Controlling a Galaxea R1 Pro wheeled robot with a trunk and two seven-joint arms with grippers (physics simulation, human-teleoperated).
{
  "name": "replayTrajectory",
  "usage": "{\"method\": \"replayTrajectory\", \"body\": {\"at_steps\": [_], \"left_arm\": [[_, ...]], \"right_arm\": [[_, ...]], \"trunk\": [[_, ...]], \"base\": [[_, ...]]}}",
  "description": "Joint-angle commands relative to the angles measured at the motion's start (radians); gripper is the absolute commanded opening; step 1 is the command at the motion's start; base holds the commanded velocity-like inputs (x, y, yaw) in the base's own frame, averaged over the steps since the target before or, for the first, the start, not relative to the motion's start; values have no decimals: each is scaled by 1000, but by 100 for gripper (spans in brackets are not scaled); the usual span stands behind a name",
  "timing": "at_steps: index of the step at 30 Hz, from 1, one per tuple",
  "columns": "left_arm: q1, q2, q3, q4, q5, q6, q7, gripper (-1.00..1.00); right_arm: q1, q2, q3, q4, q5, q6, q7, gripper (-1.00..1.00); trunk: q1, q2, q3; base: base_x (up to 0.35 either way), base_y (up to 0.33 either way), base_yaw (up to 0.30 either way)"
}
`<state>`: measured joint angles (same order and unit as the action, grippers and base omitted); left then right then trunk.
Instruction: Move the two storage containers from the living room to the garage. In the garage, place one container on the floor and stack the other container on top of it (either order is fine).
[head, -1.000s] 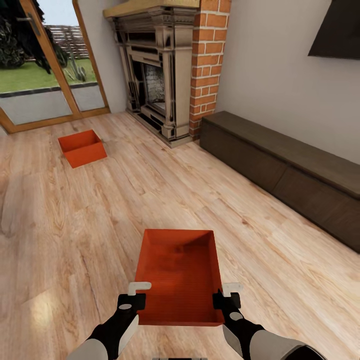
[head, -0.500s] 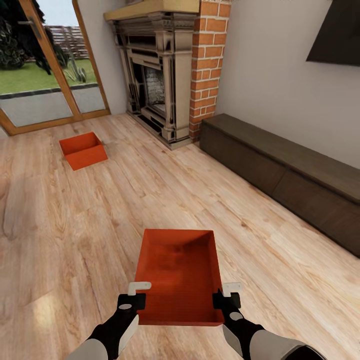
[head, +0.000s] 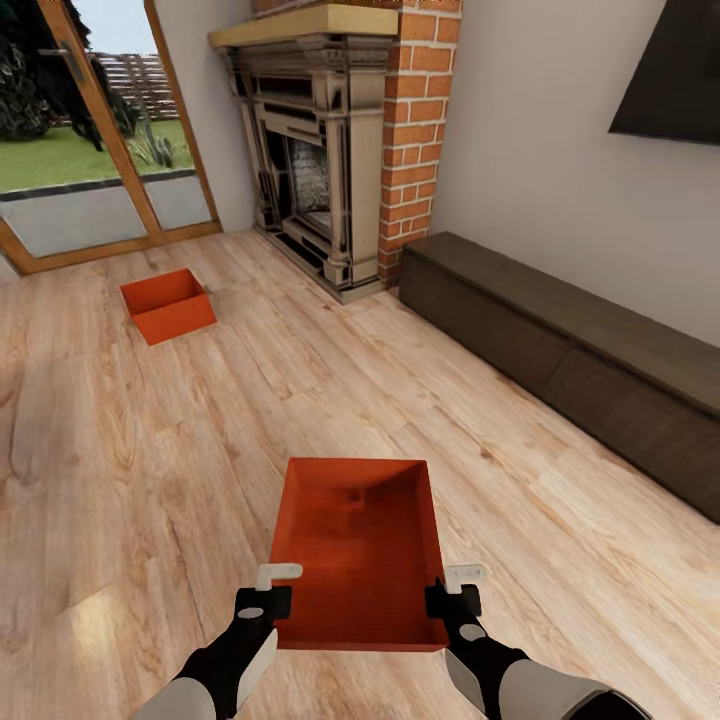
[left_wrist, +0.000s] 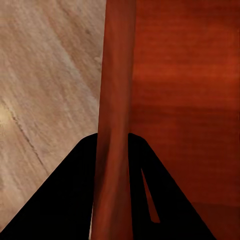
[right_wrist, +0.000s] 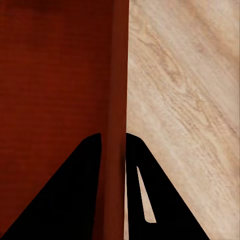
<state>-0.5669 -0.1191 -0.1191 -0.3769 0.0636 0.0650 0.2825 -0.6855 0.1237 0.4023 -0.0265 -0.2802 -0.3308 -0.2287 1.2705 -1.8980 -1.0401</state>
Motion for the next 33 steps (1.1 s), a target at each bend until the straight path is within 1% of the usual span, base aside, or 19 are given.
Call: {"method": "replayTrajectory", "body": {"at_steps": [1, 33], "left_arm": [[-1, 1, 12, -5, -15, 8, 16, -100], [-1, 2, 12, -6, -15, 7, 17, -100]], "right_arm": [[0, 0, -23, 3, -31, -8, -7, -100], [0, 5, -23, 5, -32, -12, -7, -100]], "trunk": [[-4, 7, 3], [-127, 231, 103]], "base": [[0, 0, 0], [0, 0, 0]]}}
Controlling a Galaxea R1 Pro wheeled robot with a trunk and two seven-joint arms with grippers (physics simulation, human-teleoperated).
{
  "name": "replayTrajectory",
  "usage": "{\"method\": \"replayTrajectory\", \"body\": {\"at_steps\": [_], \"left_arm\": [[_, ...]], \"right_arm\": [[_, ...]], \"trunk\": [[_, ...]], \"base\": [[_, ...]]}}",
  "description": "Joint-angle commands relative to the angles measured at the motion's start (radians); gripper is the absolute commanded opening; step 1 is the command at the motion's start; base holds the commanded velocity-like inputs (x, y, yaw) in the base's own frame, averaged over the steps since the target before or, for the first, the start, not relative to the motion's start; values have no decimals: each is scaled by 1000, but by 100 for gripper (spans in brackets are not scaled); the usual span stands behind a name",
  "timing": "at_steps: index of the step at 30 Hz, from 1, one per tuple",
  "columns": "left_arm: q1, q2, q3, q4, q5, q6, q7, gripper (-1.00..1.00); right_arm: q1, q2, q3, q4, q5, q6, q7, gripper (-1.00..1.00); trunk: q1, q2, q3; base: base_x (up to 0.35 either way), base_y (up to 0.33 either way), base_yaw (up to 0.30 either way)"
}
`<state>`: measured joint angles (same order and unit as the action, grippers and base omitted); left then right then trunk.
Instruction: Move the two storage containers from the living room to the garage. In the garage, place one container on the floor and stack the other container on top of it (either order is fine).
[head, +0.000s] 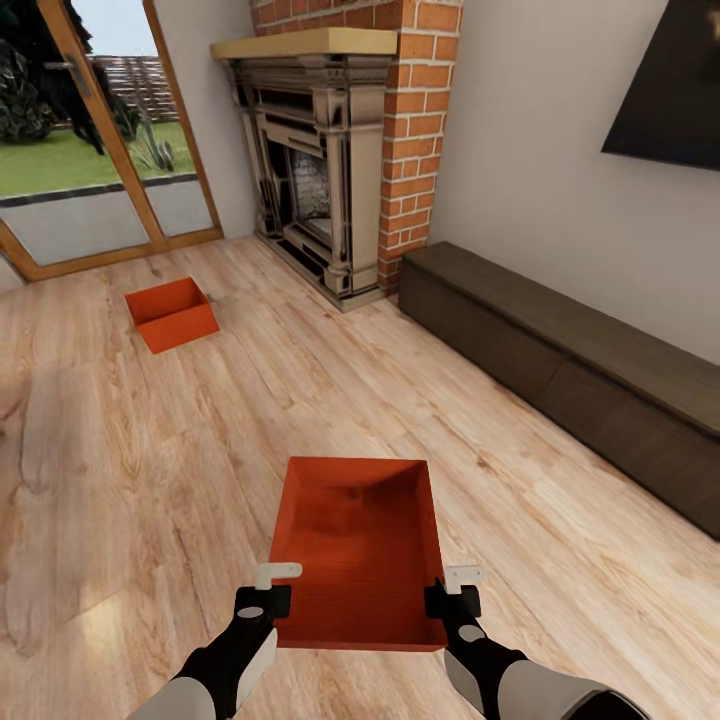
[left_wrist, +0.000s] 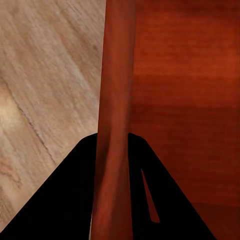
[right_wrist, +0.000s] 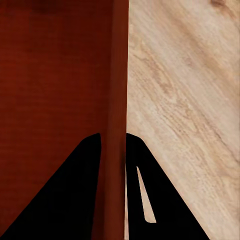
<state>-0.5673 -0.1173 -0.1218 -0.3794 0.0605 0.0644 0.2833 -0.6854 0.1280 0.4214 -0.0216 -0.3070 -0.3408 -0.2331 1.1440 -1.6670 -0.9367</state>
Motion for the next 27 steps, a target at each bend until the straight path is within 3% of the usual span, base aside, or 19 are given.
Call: {"method": "replayTrajectory", "body": {"at_steps": [1, 27], "left_arm": [[0, 1, 14, -4, -11, 8, 16, -100], [0, 1, 16, -6, -11, 8, 16, -100]], "right_arm": [[0, 1, -42, 0, -6, -2, -2, -100], [0, 2, -42, 0, -6, -2, -9, -100]], "trunk": [[-4, 7, 3], [-104, 189, 84]], "base": [[0, 0, 0], [0, 0, 0]]}}
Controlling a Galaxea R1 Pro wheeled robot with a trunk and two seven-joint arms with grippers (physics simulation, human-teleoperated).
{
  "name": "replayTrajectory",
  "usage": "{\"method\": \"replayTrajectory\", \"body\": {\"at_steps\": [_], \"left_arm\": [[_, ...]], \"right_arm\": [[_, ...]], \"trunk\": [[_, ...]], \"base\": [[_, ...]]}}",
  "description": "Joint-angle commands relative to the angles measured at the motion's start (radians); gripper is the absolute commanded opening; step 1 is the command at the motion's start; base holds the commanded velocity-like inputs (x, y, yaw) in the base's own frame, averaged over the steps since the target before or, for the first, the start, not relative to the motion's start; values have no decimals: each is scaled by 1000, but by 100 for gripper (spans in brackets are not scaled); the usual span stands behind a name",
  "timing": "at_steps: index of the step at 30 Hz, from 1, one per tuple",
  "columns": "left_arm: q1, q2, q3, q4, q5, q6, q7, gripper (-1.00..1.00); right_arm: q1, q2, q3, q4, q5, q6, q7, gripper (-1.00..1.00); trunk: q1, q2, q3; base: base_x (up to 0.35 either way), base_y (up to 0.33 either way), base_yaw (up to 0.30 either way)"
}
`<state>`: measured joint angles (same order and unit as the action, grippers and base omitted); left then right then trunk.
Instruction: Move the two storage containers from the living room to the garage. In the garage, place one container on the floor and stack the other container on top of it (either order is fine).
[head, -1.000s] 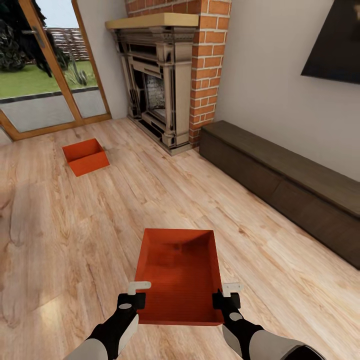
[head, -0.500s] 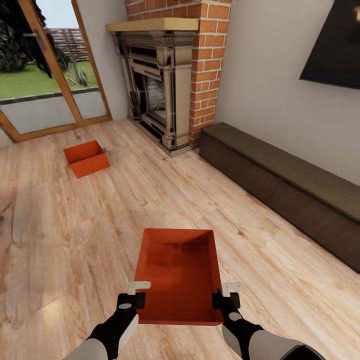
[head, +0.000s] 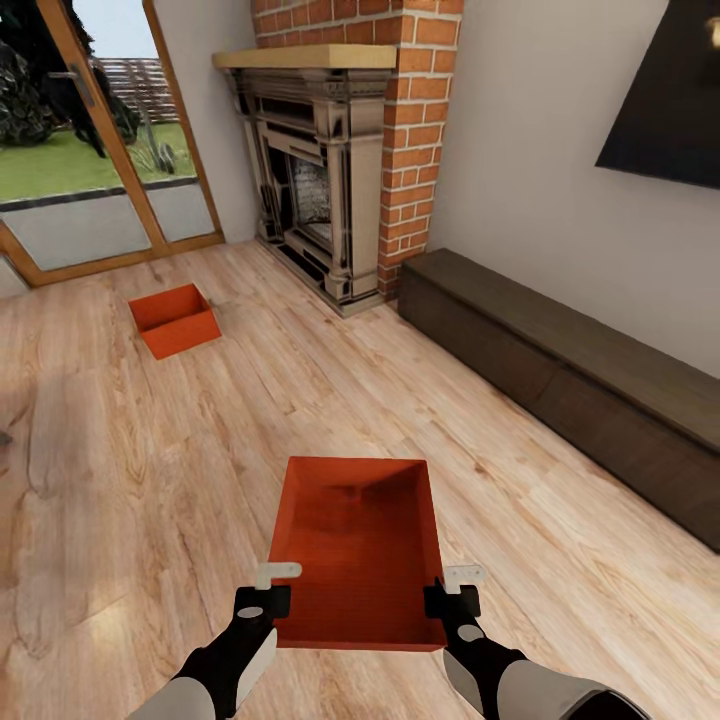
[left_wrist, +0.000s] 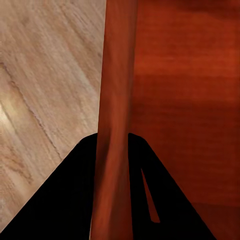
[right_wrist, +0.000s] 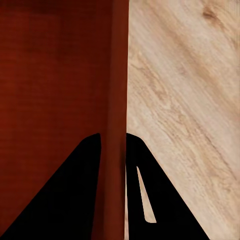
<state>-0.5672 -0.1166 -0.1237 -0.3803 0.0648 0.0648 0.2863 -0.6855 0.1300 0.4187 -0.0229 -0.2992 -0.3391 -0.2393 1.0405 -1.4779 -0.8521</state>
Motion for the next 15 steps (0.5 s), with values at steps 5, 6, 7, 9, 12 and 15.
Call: {"method": "replayTrajectory", "body": {"at_steps": [5, 6, 7, 9, 12, 15], "left_arm": [[0, 0, 18, -5, -16, 7, 13, -100], [0, 0, 18, -5, -16, 7, 13, -100], [0, 0, 18, -5, -16, 7, 13, -100], [0, 0, 18, -5, -16, 7, 13, -100], [0, 0, 18, -5, -16, 7, 13, -100], [0, 0, 18, -5, -15, 7, 13, -100]], "right_arm": [[0, 0, -40, 1, -14, -4, -3, -100], [0, 0, -40, 1, -14, -5, -3, -100], [0, 0, -40, 1, -14, -5, -3, -100], [0, 0, -40, 1, -14, -5, -3, -100], [0, 0, -40, 1, -14, -5, -3, -100], [0, 0, -40, 1, -14, -5, -3, -100]], "trunk": [[-19, 35, 15], [-23, 42, 18], [-27, 49, 21], [-35, 63, 28], [-46, 84, 37], [-58, 105, 46]], "base": [[0, 0, 0], [0, 0, 0], [0, 0, 0], [0, 0, 0], [0, 0, 0], [0, 0, 0]]}}
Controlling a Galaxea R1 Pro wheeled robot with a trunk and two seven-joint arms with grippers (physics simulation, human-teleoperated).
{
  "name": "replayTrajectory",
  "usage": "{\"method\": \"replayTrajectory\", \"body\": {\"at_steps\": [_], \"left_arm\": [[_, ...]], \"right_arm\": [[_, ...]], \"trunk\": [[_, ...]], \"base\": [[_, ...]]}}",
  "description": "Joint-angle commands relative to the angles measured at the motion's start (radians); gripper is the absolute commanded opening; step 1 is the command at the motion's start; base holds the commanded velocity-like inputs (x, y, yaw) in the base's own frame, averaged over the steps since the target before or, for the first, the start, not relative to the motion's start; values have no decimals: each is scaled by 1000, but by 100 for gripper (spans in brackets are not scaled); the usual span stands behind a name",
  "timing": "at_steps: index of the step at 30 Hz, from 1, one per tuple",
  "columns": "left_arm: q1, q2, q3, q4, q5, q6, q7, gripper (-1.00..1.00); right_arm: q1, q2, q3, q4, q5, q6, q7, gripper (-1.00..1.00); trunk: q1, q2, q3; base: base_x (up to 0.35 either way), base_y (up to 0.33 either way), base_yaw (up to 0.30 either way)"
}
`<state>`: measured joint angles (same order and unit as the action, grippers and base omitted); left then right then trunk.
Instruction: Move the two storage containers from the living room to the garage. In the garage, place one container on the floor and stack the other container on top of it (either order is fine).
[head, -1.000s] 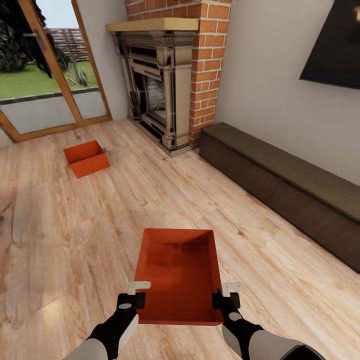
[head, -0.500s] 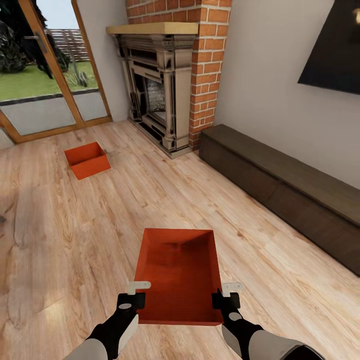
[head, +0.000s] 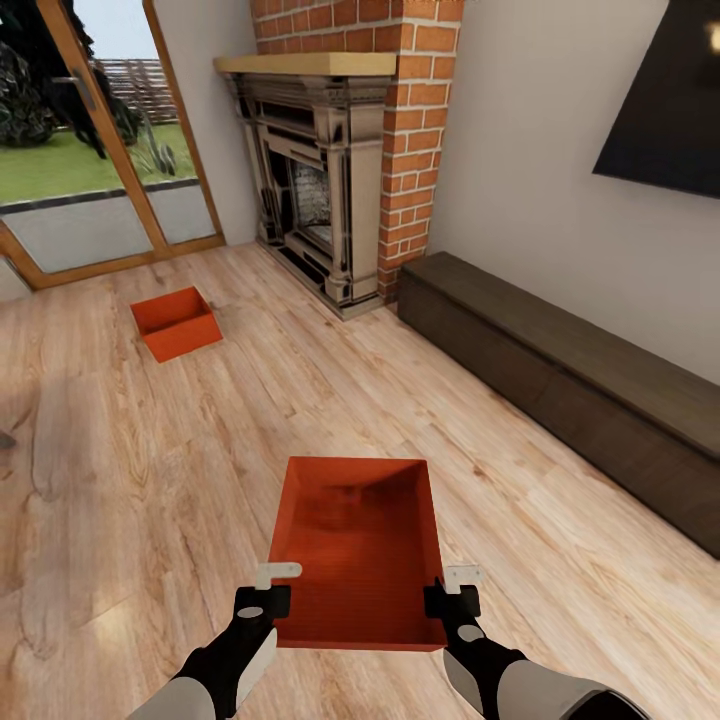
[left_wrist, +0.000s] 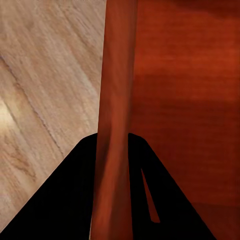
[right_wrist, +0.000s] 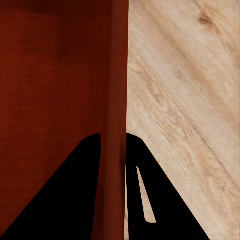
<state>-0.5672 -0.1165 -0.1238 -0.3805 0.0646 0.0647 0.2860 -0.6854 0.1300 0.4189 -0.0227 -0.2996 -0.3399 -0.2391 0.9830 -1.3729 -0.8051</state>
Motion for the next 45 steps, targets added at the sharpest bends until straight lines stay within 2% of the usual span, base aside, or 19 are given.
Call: {"method": "replayTrajectory", "body": {"at_steps": [1, 45], "left_arm": [[0, 0, 18, -5, -14, 7, 13, -100], [0, 1, 19, -3, -12, 9, 13, -100]], "right_arm": [[0, 0, -40, 1, -13, -4, -3, -100], [0, 0, -40, 1, -13, -5, 0, -100]], "trunk": [[-4, 7, 3], [-173, 315, 140]], "base": [[0, 0, 0], [0, 0, 0]]}}
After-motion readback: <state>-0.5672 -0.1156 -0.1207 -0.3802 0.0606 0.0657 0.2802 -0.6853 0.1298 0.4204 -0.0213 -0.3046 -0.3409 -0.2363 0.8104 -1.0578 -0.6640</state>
